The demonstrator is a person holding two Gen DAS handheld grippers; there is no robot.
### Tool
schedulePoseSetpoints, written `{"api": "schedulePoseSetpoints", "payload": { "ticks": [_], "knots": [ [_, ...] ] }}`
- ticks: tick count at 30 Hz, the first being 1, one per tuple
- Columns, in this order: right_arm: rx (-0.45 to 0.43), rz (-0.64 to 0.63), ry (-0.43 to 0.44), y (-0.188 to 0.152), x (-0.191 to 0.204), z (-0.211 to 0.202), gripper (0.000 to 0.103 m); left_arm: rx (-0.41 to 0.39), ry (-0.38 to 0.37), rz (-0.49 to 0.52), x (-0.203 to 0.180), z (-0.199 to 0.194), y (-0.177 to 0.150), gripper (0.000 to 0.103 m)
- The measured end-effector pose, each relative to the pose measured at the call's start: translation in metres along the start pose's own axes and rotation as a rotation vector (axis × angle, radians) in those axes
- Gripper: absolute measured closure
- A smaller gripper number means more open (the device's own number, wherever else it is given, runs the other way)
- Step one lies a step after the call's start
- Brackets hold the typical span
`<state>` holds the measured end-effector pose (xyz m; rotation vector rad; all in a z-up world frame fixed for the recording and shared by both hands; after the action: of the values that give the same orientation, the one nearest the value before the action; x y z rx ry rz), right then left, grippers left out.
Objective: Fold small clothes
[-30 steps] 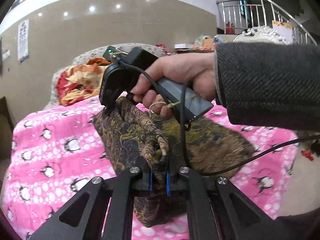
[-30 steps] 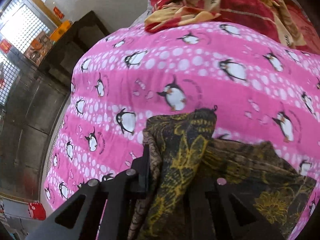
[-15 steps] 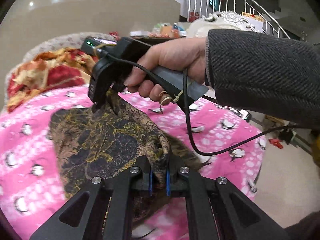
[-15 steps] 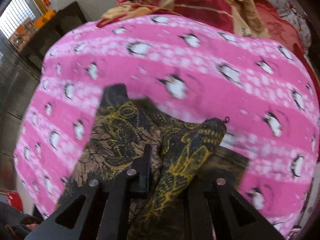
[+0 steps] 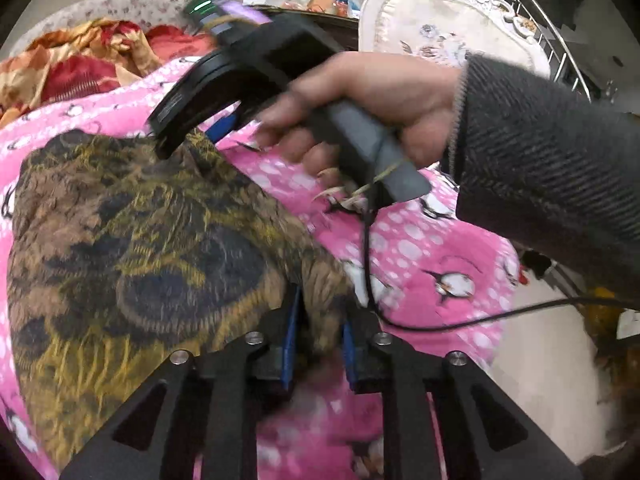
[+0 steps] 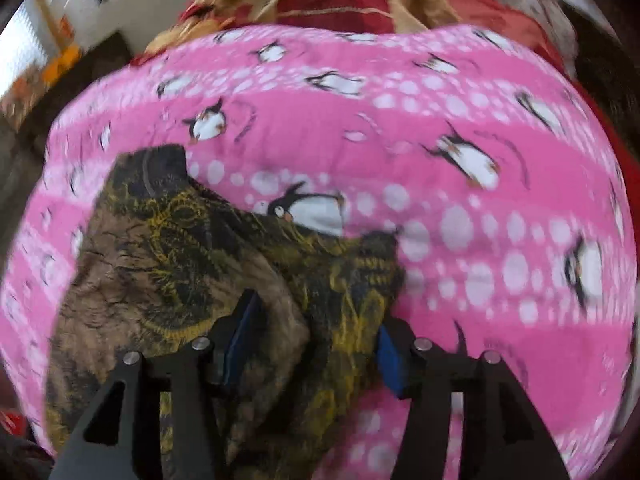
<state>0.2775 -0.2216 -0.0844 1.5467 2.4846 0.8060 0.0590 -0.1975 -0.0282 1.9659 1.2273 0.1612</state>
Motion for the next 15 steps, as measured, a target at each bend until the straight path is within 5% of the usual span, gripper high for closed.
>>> {"api": "schedulePoseSetpoints", "payload": {
  "ticks": [3,9,12,15],
  "knots": [
    [-0.087,0.016,0.034,-0.02,0.0,-0.038,0.046,-0.026,0.002,-0.011,0.006,-0.04,-0.014,0.103],
    [-0.242,-0.153,0.142,-0.112,0.053,-0.122,0.047,-0.15,0.152,-0.196,0.064,-0.109,-0.041,0.1],
    [-0.244,-0.252,0.146,-0.152,0.083,-0.12,0.082,-0.043,0.174,-0.308,0.095,-0.083,-0.061,0.103],
    [-0.141,-0.191,0.057,-0.18,0.083,-0.077,0.09,-0.023,0.144,-0.348,0.102,-0.069,-0.077,0.103]
  ]
}}
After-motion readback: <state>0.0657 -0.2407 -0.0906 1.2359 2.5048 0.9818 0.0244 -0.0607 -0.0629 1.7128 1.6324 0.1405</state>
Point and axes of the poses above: each gripper's, at about its wrist camera, not at the fingertips, and z roughly the way its jaws point, x to its left, y to its top, the point moved 2 cm from there along z, roughly the way its jaws point
